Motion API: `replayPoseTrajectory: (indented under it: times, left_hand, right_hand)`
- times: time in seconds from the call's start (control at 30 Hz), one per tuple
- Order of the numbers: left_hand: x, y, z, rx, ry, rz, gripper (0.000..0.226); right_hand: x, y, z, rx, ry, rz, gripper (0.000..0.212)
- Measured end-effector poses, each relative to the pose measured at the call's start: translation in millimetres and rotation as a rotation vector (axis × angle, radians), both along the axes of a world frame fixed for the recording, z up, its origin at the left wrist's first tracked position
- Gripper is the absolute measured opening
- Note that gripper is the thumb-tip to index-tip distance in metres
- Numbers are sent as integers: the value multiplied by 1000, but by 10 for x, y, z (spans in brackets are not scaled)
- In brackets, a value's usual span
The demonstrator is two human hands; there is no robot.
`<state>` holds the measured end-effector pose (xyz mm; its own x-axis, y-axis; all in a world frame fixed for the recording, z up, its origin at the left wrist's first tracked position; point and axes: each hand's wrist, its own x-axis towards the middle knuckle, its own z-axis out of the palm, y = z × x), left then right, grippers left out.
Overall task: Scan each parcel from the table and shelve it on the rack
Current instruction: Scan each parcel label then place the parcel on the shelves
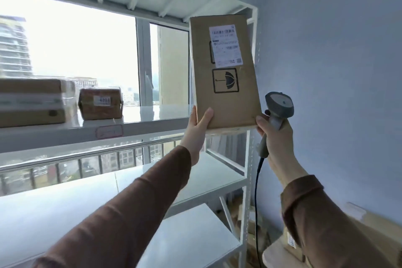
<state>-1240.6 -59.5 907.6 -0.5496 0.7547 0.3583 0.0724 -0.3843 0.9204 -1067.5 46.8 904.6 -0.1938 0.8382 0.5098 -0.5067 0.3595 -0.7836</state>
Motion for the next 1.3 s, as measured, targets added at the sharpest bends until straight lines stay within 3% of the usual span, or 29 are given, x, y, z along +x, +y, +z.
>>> replayPoseTrajectory:
  times: [0.37,0.5,0.67,0.77,0.83,0.97,1.07,1.3]
  left_hand:
    - [-1208,-456,622,0,122,211,94]
    - [-1525,-377,831,7,116,296,121]
    - [-1755,-241,1006,30,197,461,98]
    - [-1888,-130,1037,-19,308,547,104]
    - [-2009,-55,1073,-40,350,593,96]
    - [-2298,51,1071,-103,443,657,96]
    - [-2614,117,993,-139,472,683,80]
    - [-2884,129,909,-209,537,703,91]
  right_hand:
    - [-1391,-194,573,74,47,186,23]
    - [-1767,-64,876,128,40,241,30]
    - [-2211,285,999,101,-12,396,43]
    - [-2453,477,977,66,4,489,40]
    - [-2583,565,994,42,18,540,40]
    - [-2847,690,1074,51,-3,558,38]
    - [-3065,729,1083,51,-25,559,41]
    - [-3376,780,1001,58,-66,530,36]
